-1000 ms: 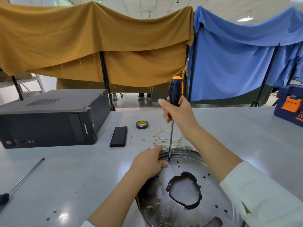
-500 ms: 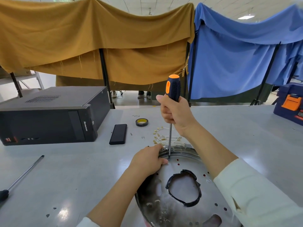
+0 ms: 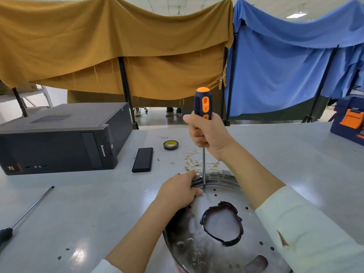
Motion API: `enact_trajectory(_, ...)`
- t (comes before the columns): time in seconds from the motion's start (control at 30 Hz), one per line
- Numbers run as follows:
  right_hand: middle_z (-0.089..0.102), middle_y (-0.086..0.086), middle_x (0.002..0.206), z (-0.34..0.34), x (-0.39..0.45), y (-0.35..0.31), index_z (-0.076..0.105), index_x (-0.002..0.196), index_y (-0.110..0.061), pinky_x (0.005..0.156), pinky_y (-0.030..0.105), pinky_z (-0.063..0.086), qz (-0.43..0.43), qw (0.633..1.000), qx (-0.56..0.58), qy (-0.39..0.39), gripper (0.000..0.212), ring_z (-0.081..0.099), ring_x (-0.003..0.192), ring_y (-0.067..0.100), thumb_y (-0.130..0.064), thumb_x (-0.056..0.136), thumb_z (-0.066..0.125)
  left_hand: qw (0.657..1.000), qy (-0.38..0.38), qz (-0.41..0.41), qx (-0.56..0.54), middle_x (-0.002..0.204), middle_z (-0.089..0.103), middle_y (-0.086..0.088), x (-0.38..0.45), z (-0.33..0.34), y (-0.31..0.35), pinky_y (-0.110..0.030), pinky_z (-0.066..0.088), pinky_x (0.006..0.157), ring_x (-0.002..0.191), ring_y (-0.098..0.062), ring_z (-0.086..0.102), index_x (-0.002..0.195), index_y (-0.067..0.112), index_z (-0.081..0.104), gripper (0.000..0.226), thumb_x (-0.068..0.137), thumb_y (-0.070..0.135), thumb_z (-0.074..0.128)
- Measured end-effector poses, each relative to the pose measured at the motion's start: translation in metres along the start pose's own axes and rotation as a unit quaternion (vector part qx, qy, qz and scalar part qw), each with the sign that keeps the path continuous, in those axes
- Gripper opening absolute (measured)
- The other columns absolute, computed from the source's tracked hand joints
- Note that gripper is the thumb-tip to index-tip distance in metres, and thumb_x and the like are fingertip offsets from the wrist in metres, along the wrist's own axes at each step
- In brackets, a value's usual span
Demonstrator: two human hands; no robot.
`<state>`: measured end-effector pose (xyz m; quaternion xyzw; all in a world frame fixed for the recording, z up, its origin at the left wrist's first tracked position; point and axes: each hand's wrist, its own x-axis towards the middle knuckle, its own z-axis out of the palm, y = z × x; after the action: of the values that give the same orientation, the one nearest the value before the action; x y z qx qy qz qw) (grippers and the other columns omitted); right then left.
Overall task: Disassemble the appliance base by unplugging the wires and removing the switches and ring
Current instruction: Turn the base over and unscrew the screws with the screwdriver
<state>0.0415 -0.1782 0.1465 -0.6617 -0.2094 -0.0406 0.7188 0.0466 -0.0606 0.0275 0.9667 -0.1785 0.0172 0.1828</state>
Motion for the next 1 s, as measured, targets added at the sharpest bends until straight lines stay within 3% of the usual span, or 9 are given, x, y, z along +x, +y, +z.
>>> enact_trajectory(0.1,0.036,-0.002,0.05,0.004,-0.004,0.002,0.041,0.069,-0.014,0.039,0.021,0.031,-0.045,0.996,-0.055,0.055,0.03,0.031,0.039,0.011,-0.018,0.091,0.062,1.0,-0.002,0.001,0.0,0.117,0.062,-0.003,0.0,0.0,-0.001,-0.029,0.04,0.073,0.105,-0.025,0.057,0.123,0.024,0.047,0.042,0.088,0.046,0.057)
enact_trajectory(0.2,0.051,0.002,0.066,0.008,-0.007,0.004,0.047,0.086,-0.015,0.052,0.026,0.05,-0.119,0.955,-0.171,0.21,0.021,0.052,0.051,0.012,-0.022,0.088,0.067,1.0,-0.006,0.0,-0.004,0.12,0.061,-0.005,0.0,0.001,-0.001,-0.032,0.043,0.078,0.108,-0.026,0.055,0.126,0.023,0.046,0.045,0.088,0.046,0.056)
enact_trajectory(0.3,0.05,-0.003,0.067,0.011,-0.007,0.005,0.046,0.082,-0.025,0.056,0.028,0.049,-0.135,0.941,-0.167,0.262,0.02,0.049,0.057,0.012,-0.023,0.089,0.064,1.0,-0.005,0.0,-0.01,0.121,0.061,-0.004,0.001,0.001,-0.002,-0.032,0.044,0.081,0.108,-0.026,0.056,0.126,0.023,0.046,0.045,0.088,0.045,0.057)
enact_trajectory(0.37,0.043,-0.003,0.059,0.009,-0.007,0.002,0.044,0.072,-0.022,0.049,0.031,0.042,-0.116,0.952,-0.137,0.248,0.026,0.042,0.051,0.015,-0.018,0.089,0.063,1.0,-0.006,-0.001,-0.01,0.121,0.061,-0.004,0.001,0.001,-0.001,-0.032,0.043,0.081,0.109,-0.026,0.056,0.126,0.024,0.046,0.045,0.088,0.045,0.057)
enact_trajectory(0.53,0.03,-0.005,0.048,-0.003,-0.003,-0.001,0.04,0.063,-0.016,0.041,0.021,0.027,-0.046,0.998,0.021,0.033,0.035,0.024,0.041,0.012,-0.002,0.089,0.058,1.0,-0.005,-0.006,-0.005,0.123,0.06,-0.003,0.0,0.002,-0.002,-0.031,0.043,0.08,0.109,-0.025,0.056,0.129,0.026,0.045,0.048,0.088,0.047,0.057)
enact_trajectory(0.7,0.045,0.0,0.063,0.004,-0.01,0.004,0.044,0.081,-0.018,0.048,0.026,0.048,-0.122,0.962,-0.145,0.194,0.021,0.046,0.046,0.012,-0.012,0.088,0.062,1.0,-0.008,-0.003,-0.01,0.125,0.059,-0.002,0.001,0.001,-0.002,-0.031,0.043,0.083,0.112,-0.025,0.055,0.131,0.027,0.044,0.049,0.088,0.046,0.057)
enact_trajectory(0.77,0.048,0.003,0.067,0.007,-0.012,0.009,0.045,0.082,-0.023,0.05,0.025,0.048,-0.14,0.944,-0.166,0.248,0.019,0.049,0.053,0.014,-0.017,0.089,0.062,1.0,-0.009,-0.003,-0.013,0.125,0.06,-0.003,0.001,0.001,-0.002,-0.032,0.044,0.084,0.112,-0.024,0.055,0.131,0.026,0.044,0.049,0.088,0.046,0.057)
enact_trajectory(0.87,0.043,0.003,0.063,0.01,-0.012,0.008,0.044,0.075,-0.02,0.049,0.029,0.038,-0.109,0.955,-0.126,0.246,0.023,0.04,0.054,0.017,-0.018,0.089,0.062,1.0,-0.005,-0.001,-0.01,0.125,0.06,-0.003,0.0,0.001,-0.002,-0.032,0.045,0.084,0.111,-0.024,0.055,0.131,0.026,0.044,0.049,0.088,0.046,0.057)
enact_trajectory(1.0,0.03,-0.006,0.047,-0.006,-0.007,-0.002,0.037,0.06,-0.021,0.037,0.016,0.023,-0.037,0.999,0.009,0.039,0.039,0.023,0.038,0.01,-0.007,0.09,0.057,1.0,-0.005,-0.006,-0.001,0.123,0.06,-0.002,0.0,0.001,0.0,-0.031,0.043,0.081,0.11,-0.024,0.056,0.131,0.026,0.044,0.049,0.088,0.046,0.057)
